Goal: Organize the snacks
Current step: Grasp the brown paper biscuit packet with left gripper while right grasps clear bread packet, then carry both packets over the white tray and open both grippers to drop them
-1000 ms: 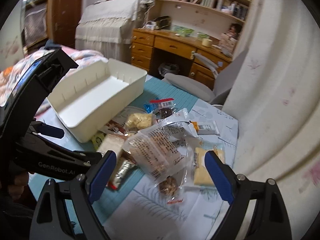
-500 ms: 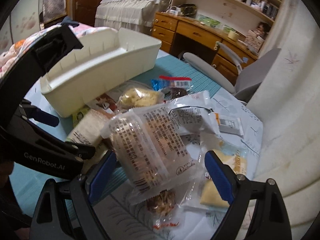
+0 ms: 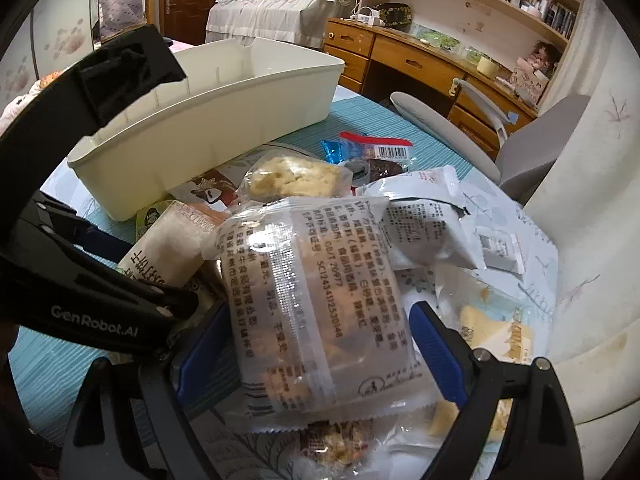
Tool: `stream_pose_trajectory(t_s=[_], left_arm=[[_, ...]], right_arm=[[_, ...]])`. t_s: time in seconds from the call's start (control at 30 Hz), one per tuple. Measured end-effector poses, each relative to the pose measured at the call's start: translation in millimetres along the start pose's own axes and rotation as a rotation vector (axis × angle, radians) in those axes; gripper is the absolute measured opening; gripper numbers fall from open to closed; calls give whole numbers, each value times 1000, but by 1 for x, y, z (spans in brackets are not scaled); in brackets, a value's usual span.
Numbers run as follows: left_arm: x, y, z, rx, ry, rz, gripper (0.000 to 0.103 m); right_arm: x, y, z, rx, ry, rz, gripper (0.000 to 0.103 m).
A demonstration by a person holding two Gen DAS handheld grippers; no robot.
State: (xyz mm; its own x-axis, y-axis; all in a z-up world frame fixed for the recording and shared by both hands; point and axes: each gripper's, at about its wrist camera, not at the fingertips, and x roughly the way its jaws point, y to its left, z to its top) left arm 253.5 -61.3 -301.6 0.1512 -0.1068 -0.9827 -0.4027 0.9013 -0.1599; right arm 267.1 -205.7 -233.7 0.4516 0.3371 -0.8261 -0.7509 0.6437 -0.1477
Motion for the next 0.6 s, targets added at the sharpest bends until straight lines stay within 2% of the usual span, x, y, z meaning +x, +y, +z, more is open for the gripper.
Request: stream_pose_trajectory(t_s=[0.1,0.33,0.6], left_arm=[[-1,2,0,-6,2,-8,58],[-8,4,2,2,39,1,55],[-19,16,-14,2,115,37,55]], right_arm=[[1,0,0,12,6,5,90],[0,1,5,12,55,4,84],[-7,3,0,40,133,16,80]])
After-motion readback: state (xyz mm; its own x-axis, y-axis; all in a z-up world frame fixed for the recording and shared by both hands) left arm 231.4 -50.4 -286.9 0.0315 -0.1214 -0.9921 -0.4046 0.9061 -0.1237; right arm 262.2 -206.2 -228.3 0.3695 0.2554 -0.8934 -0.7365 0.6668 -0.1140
